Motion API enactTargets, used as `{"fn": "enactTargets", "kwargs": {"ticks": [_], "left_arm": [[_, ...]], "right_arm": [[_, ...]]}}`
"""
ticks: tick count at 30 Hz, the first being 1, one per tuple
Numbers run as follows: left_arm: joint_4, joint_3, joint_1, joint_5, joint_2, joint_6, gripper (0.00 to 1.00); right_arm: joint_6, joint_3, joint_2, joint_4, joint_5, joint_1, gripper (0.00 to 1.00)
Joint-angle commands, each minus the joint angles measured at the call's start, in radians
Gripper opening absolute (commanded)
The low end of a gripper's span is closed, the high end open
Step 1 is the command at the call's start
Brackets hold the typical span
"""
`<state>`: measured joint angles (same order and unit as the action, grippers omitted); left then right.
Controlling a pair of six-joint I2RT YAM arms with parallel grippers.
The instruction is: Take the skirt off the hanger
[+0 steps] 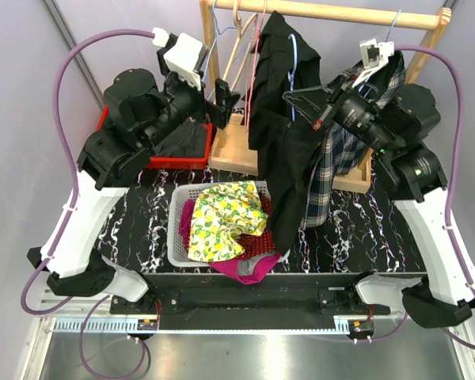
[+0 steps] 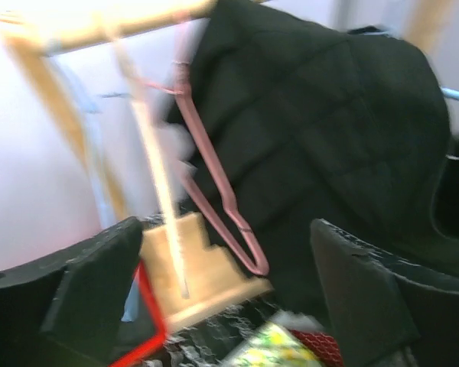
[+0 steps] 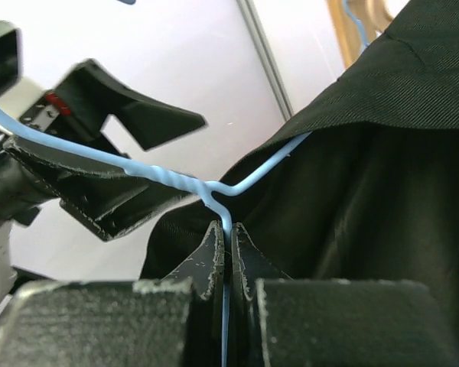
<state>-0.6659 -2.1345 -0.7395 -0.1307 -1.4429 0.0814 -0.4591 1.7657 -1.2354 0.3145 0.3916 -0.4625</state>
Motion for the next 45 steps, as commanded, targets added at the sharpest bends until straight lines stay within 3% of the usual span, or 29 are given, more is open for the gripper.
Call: {"fn": "enactTargets", "kwargs": {"ticks": [1,5,18,19,20,21,22,24,31,37,45], "left_arm": [[-0.078,-0.090,0.012,0.343,-0.010,-0.170,0.99],[-0.070,-0.062,0.017,0.502,-0.027,-0.271,0.99],[-0.023,-0.025,0.015,0.578,-0.065,-0.316,0.99],[-0.021,-0.016,0.015,0.586,-0.063,-0.302,0.91],[-0.020,-0.012,0.015,0.601,-0.063,-0.292,0.76],[-0.017,-0.005,0.015,0.614,-0.060,-0.286,0.39],[-0.018,0.010,0.012,0.606,-0.057,-0.275,0.20],[-0.026,0.019,0.011,0.603,-0.048,-0.258,0.00],[-0.060,0.030,0.006,0.634,-0.005,-0.221,0.00],[-0.067,-0.004,0.000,0.680,0.003,-0.227,0.00],[-0.101,-0.071,-0.001,0.715,0.012,-0.203,0.00]], "right_arm": [[0.034,0.014,0.024,-0.071,0.009,-0.036,0.00],[0.065,0.017,0.008,-0.066,-0.026,-0.071,0.00],[0.109,0.024,-0.050,-0.074,-0.089,-0.149,0.00],[0.111,0.028,-0.050,-0.074,-0.092,-0.150,0.00],[0.111,0.034,-0.053,-0.077,-0.092,-0.153,0.00],[0.115,0.038,-0.059,-0.078,-0.100,-0.157,0.00],[0.119,0.041,-0.061,-0.080,-0.108,-0.160,0.00],[0.138,0.055,-0.068,-0.083,-0.131,-0.165,0.00],[0.220,0.054,-0.099,-0.094,-0.230,-0.165,0.00],[0.224,-0.107,-0.133,-0.274,-0.299,-0.165,0.00],[0.229,-0.260,-0.187,-0.376,-0.476,-0.169,0.00]]}}
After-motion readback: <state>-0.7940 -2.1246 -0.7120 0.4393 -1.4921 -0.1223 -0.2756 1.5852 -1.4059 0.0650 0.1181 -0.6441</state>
